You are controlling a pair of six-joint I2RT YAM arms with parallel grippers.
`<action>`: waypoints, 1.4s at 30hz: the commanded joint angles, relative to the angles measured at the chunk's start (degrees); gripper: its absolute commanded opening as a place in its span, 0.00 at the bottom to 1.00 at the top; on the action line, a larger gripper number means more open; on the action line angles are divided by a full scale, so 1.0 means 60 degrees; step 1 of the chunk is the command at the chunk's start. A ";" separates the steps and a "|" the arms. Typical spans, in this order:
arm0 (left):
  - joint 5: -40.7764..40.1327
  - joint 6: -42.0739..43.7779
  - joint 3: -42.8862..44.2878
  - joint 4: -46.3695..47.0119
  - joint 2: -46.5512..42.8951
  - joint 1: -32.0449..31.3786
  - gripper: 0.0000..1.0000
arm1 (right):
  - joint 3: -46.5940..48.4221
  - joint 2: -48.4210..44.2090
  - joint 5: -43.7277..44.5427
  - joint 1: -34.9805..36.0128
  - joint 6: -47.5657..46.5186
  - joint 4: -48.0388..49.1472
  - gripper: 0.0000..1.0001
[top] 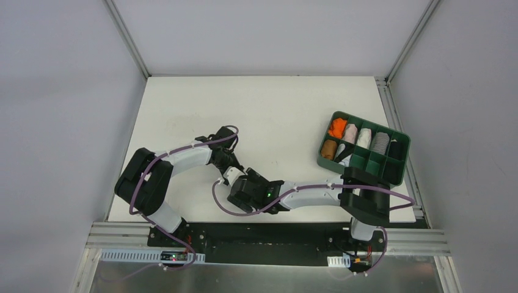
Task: Roll the underwear
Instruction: Roll the underwear to the center of the board.
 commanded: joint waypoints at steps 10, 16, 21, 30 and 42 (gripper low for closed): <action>-0.0505 0.0204 0.0141 -0.0789 0.0331 -0.0007 0.00 | 0.0654 -0.0060 0.0102 0.0014 0.0045 -0.0903 0.82; -0.0498 0.0244 0.0182 -0.0833 0.0322 -0.0007 0.00 | 0.0652 0.0617 -0.0210 -0.0074 0.0370 -0.0712 0.68; -0.0512 0.0276 0.0229 -0.0875 0.0242 -0.0007 0.00 | 0.0429 0.0741 -0.0656 -0.0189 0.0777 -0.0559 0.37; -0.0471 0.0514 0.0498 -0.0872 0.0110 0.0007 0.02 | -0.0363 0.0299 -0.2661 -0.0967 0.1704 -0.0039 0.00; -0.0395 0.0760 0.0332 -0.0866 -0.0433 0.0181 0.73 | -0.1776 -0.0428 -0.5749 -0.2449 0.3079 0.1391 0.00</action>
